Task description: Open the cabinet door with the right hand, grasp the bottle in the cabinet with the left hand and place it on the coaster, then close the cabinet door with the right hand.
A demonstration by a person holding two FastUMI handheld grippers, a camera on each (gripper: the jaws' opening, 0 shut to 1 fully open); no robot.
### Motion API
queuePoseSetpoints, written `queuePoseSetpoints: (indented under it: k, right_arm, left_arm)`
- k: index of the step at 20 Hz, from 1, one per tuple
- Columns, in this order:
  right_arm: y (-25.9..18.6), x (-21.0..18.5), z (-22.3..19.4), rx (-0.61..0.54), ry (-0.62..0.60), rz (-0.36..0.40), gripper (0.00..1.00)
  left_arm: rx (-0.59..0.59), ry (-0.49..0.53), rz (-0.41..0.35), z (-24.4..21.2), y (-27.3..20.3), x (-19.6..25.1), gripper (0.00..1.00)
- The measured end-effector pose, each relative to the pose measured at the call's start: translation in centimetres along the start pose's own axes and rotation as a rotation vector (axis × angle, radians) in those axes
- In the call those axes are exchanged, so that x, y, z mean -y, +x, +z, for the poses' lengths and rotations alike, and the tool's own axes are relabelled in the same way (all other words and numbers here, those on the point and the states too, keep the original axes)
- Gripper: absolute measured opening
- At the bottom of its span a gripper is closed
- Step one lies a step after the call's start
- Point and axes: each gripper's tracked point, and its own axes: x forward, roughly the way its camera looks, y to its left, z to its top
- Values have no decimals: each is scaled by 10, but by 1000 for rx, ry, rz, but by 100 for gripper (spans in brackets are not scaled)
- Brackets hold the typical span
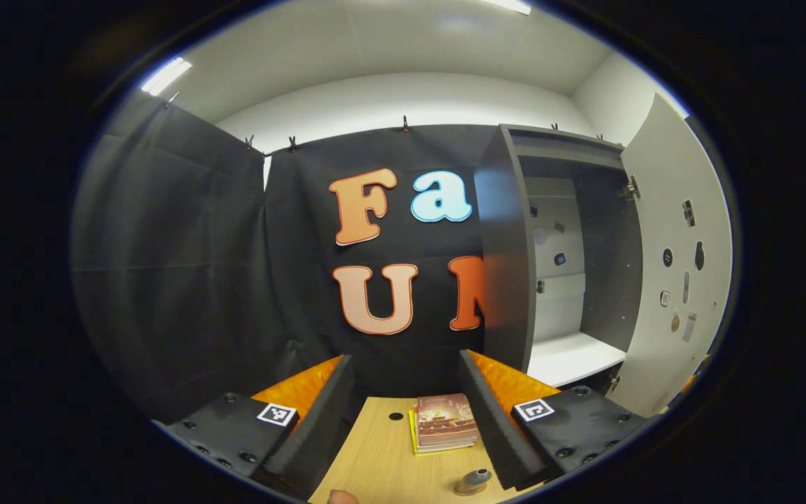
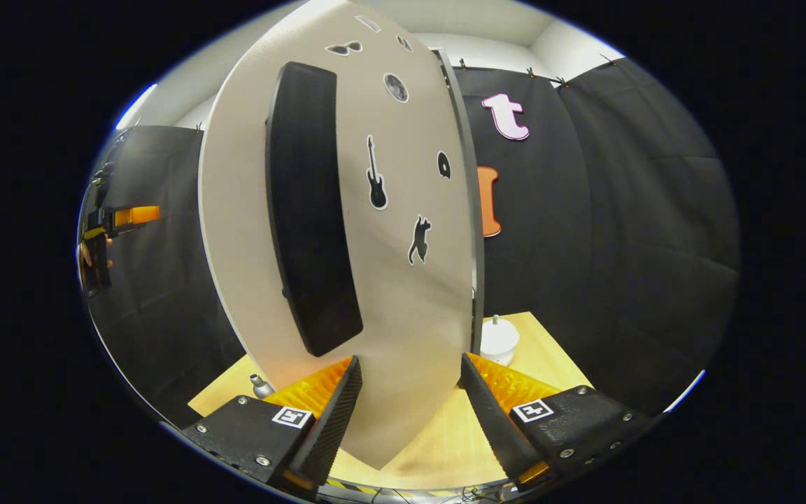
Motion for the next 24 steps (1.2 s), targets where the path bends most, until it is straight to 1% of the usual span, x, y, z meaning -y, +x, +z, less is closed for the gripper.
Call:
queuePoseSetpoints:
  k: [3,4,7,8,9,12,14,15,21,22,24]
  right_arm:
    - [18,-12,0,16,22,-24,90]
    - [25,-17,0,23,25,-26,90]
    - [42,-29,1,25,39,-17,91]
    - [48,-35,3,27,48,-10,91]
    - [55,-40,5,34,57,-6,92]
    - [72,-43,6,36,73,-5,92]
    - [87,-46,8,39,68,-5,92]
    - [91,-47,8,38,63,-5,92]
    - [105,-56,11,43,38,-9,92]
    - [105,-57,11,42,33,-11,92]
    - [108,-58,12,43,29,-16,92]
  left_arm:
    - [-1,-9,5,-2,-3,-22,99]
    - [0,-9,13,-4,-4,-29,97]
    - [1,0,32,-6,-8,-50,97]
    - [3,1,39,-7,-9,-56,99]
    - [3,1,43,-8,-8,-60,97]
    - [-3,-4,50,-12,-11,-72,99]
    - [-6,-6,58,-17,-10,-78,95]
    - [-8,-6,64,-18,-9,-82,99]
    - [-21,-5,89,-21,-3,-98,97]
    - [-22,-6,92,-21,-3,-101,95]
    - [-21,-5,96,-21,-5,-103,96]
